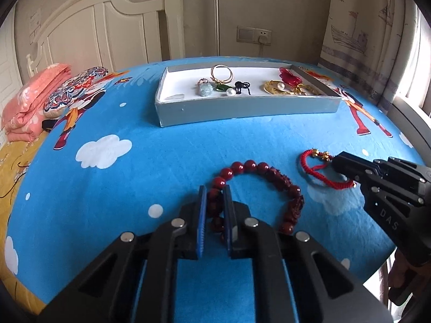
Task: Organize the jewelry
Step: 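Grasp the red cord bracelet with the right gripper while the left gripper holds its bracelet, then carry both red bracelets over the white tray with both grippers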
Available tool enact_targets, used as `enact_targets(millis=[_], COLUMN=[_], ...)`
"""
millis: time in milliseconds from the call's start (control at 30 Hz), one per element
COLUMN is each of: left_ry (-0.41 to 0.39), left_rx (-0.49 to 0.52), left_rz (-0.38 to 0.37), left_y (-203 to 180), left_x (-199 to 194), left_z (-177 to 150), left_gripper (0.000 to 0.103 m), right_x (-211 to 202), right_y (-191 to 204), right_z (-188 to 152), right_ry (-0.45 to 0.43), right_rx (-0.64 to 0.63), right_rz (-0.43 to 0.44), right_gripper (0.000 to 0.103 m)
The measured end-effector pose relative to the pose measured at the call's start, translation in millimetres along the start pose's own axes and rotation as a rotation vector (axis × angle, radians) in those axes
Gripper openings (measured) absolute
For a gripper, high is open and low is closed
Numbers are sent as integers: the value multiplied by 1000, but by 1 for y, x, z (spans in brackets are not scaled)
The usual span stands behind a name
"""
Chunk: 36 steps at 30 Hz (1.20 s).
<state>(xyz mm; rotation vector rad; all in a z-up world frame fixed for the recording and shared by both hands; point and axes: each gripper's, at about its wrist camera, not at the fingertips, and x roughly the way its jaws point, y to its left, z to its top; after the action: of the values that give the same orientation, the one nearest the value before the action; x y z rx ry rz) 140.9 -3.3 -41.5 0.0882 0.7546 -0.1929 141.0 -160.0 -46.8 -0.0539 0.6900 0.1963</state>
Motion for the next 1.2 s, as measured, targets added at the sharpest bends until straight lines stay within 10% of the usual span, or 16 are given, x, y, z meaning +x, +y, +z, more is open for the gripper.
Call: enact_targets(millis=[800, 1200], left_ry=[-219, -237], left_rx=[39, 17], left_rz=[-24, -46], left_y=[-17, -10], left_x=[-44, -6], left_z=[95, 158], left_gripper=[11, 11], right_x=[-30, -16], right_y=[-33, -49], right_z=[66, 127], right_ry=[-119, -163], right_rx=[45, 42], right_rz=[-27, -50], right_gripper=[9, 9])
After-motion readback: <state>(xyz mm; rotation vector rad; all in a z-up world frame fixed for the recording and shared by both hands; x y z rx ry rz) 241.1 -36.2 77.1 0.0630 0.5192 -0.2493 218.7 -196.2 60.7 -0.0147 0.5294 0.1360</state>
